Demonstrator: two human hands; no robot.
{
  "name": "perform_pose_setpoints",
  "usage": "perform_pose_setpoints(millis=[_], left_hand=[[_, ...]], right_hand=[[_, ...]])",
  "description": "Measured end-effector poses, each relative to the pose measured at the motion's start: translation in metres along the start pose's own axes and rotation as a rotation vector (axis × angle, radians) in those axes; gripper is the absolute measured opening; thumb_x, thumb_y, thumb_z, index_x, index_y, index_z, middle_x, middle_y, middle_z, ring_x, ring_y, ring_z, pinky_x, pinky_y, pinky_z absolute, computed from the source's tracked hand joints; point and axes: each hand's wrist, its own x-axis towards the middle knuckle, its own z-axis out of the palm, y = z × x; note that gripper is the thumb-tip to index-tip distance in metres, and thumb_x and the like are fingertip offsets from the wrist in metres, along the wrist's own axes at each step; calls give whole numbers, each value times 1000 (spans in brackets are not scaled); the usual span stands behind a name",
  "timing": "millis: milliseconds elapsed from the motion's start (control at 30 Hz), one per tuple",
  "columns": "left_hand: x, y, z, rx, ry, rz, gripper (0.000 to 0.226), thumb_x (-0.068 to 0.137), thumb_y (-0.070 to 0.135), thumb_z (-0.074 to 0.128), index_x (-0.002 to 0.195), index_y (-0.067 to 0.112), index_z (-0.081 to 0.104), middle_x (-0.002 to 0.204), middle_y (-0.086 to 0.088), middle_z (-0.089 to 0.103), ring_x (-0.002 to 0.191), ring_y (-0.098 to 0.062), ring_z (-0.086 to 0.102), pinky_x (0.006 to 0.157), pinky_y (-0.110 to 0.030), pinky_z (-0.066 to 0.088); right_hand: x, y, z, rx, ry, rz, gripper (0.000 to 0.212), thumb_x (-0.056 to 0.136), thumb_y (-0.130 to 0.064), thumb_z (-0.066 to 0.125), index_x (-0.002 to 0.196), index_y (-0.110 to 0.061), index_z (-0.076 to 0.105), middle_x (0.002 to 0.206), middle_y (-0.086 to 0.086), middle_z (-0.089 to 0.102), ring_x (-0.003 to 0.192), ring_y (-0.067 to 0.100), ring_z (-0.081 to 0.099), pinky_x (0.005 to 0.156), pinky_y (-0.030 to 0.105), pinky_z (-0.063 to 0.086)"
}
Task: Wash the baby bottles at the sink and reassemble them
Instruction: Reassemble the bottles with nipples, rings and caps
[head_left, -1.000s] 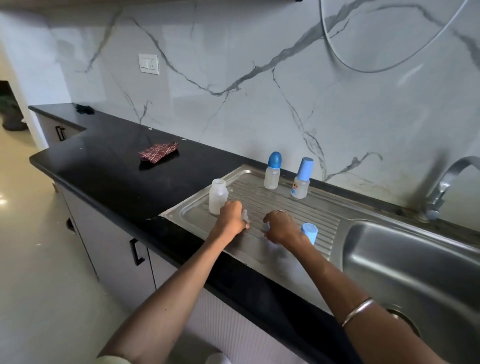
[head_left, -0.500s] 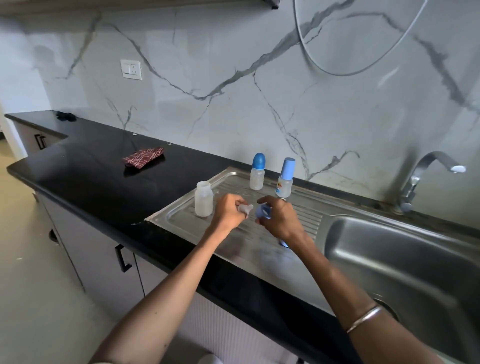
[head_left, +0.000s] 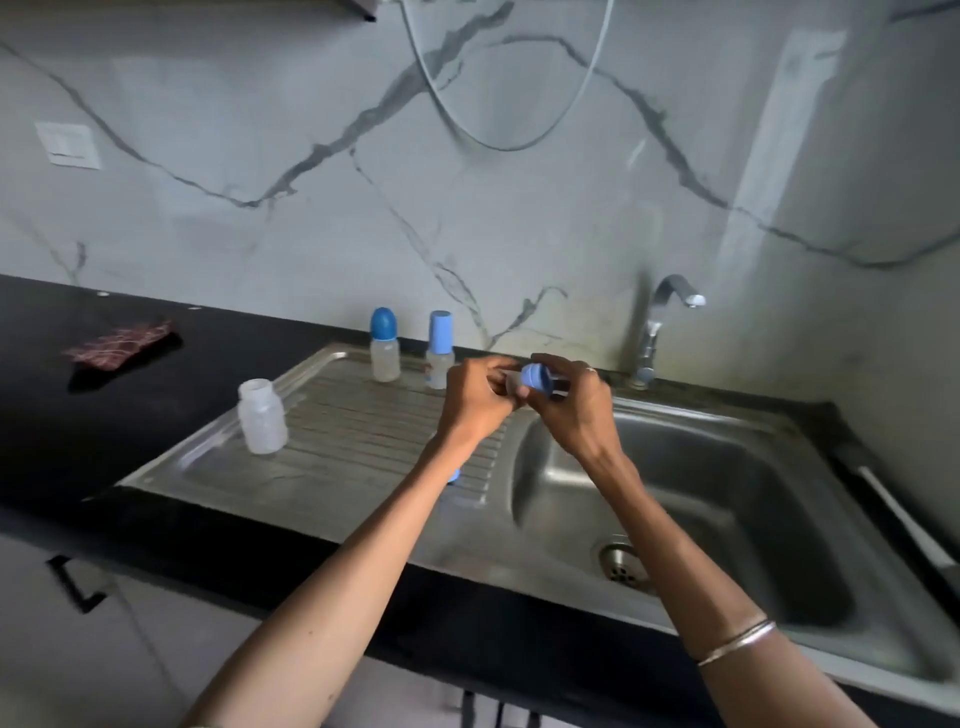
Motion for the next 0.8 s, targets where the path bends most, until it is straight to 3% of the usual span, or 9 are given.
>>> perform_pose_setpoints(millis=[133, 333, 400, 500, 567, 667, 733, 800], left_hand=[[-6, 4, 63, -48, 21, -28, 26, 65, 9, 79, 88, 21, 75, 80, 3, 77, 75, -6, 72, 74, -34, 61], [-16, -1, 132, -192, -65, -131, 38, 73, -18, 71, 106, 0, 72, 88, -9, 73, 60, 11, 63, 66, -15, 53], [-16, -5, 144, -187, -116, -135, 41, 76, -17, 67, 113, 2, 71, 93, -6, 74, 64, 11, 64, 71, -16, 54], [-14, -11, 149, -140, -160, -115, 47, 81, -12, 63, 122, 10, 70, 107, -4, 75, 79, 4, 69, 84, -20, 56], [-13, -15, 148, -108, -143, -104, 47, 83, -9, 60, 122, 14, 71, 114, 1, 74, 87, 2, 70, 85, -16, 54], [-12, -13, 145, -164, -149, -165, 45, 84, -1, 58, 121, 20, 72, 113, 5, 74, 82, 6, 67, 77, -16, 51], [-14, -16, 147, -230, -177, -191, 37, 82, 9, 58, 108, 28, 77, 102, 4, 77, 93, -8, 72, 85, -26, 52], [-16, -17, 150, -196, -164, -184, 23, 86, 25, 56, 92, 31, 78, 86, 4, 78, 90, -21, 73, 78, -32, 52]], right_hand=[[-7, 39, -34, 18, 29, 72, 45, 77, -26, 82, 120, -23, 68, 111, -3, 69, 93, 11, 68, 80, 19, 53], [-18, 96, -59, -29, 96, 187, 43, 79, -33, 79, 121, -27, 67, 111, -2, 69, 97, 9, 66, 83, 17, 50], [-17, 111, -63, -31, 102, 196, 43, 79, -30, 80, 120, -27, 67, 111, 0, 69, 96, 6, 65, 84, 17, 52], [-11, 123, -67, -30, 107, 215, 46, 76, -26, 83, 119, -27, 68, 107, 0, 70, 91, 8, 67, 86, 28, 56], [-7, 126, -67, -26, 125, 230, 48, 72, -27, 86, 117, -28, 67, 100, -3, 70, 86, 8, 68, 84, 25, 56], [-6, 126, -67, -12, 149, 233, 47, 67, -28, 89, 108, -27, 66, 89, -8, 70, 77, 0, 67, 74, 14, 52], [-8, 129, -68, -5, 149, 226, 46, 64, -28, 91, 102, -25, 65, 85, -10, 69, 73, -4, 66, 66, 6, 47], [-9, 129, -68, 13, 142, 232, 46, 64, -28, 91, 101, -23, 66, 86, -11, 68, 73, -4, 66, 62, 3, 45]])
